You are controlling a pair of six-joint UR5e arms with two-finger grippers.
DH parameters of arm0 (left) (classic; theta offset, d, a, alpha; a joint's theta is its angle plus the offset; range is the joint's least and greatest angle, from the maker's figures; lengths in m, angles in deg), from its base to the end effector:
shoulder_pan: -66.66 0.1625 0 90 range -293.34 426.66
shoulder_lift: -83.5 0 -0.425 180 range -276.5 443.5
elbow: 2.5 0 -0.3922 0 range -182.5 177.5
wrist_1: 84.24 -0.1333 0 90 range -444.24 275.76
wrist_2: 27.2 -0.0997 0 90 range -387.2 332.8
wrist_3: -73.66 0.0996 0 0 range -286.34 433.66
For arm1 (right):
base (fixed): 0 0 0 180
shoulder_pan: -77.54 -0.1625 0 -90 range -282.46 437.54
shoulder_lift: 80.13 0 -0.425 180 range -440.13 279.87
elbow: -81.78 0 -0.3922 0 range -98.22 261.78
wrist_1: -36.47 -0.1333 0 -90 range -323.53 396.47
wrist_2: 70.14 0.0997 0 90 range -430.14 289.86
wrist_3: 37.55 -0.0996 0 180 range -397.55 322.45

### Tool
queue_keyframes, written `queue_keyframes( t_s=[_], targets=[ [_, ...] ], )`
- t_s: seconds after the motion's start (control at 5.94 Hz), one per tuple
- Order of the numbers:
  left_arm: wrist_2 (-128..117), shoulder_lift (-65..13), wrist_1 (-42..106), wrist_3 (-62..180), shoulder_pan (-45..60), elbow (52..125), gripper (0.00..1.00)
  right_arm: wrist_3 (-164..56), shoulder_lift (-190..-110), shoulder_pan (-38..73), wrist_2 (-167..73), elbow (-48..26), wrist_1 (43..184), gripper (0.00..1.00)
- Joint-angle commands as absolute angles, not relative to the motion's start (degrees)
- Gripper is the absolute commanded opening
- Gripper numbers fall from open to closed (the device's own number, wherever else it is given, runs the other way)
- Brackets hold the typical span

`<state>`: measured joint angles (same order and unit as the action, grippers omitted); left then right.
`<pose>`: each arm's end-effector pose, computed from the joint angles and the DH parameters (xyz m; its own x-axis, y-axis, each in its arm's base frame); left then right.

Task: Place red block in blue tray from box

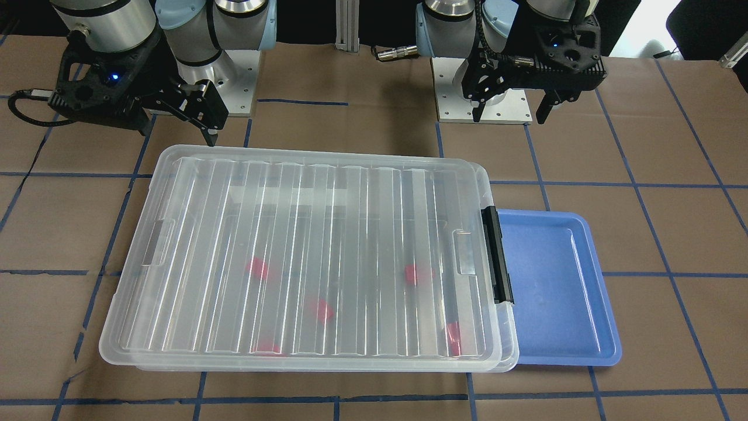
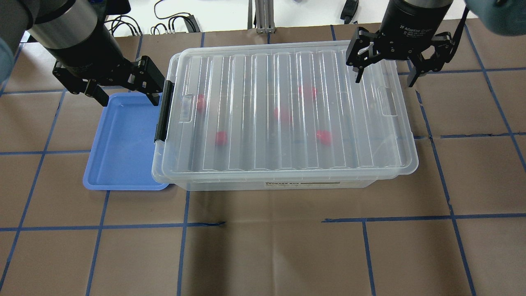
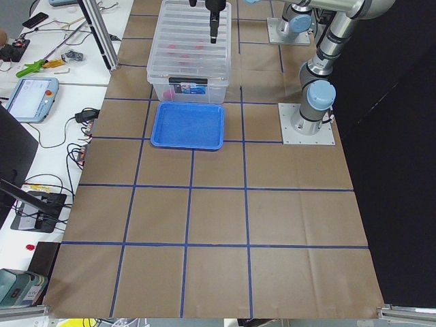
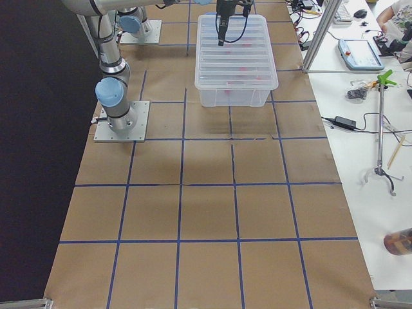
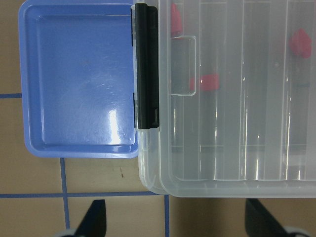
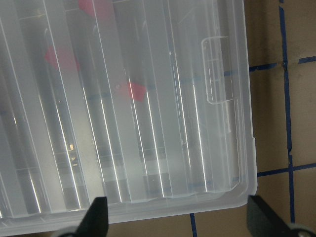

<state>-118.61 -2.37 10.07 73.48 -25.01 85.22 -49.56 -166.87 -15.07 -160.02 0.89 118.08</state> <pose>-0.1443 -0.4584 0.5343 -0.9994 0.0251 -0.0245 0.0260 0.9990 -0.0367 0.1566 -0.5029 0.5229 -0.9866 0.1632 0.0072 0.1634 0.9856 0.0438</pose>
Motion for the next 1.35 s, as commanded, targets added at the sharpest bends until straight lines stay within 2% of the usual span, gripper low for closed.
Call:
queue_keyframes(
  t_s=[0.0,0.5,0.84,1.01,1.18],
  targets=[
    [-118.6,-2.4,10.1,73.5,-25.0,85.2,0.98,-49.5,-166.9,-14.9,-159.6,0.9,117.6,1.00],
    [-118.6,-2.4,10.1,73.5,-25.0,85.2,0.98,-48.7,-166.9,-12.5,-160.1,0.7,117.4,1.00],
    [-118.6,-2.4,10.1,73.6,-25.1,85.2,0.98,-38.3,-166.8,-2.6,-159.4,0.1,117.9,1.00],
    [-118.6,-2.4,10.1,73.5,-25.1,85.2,0.98,-37.9,-166.1,-1.3,-159.3,-3.4,118.9,1.00],
    [-118.6,-2.4,10.1,73.5,-25.1,85.2,0.98,-36.7,-165.2,-1.3,-159.9,-8.5,127.1,1.00]
  ],
)
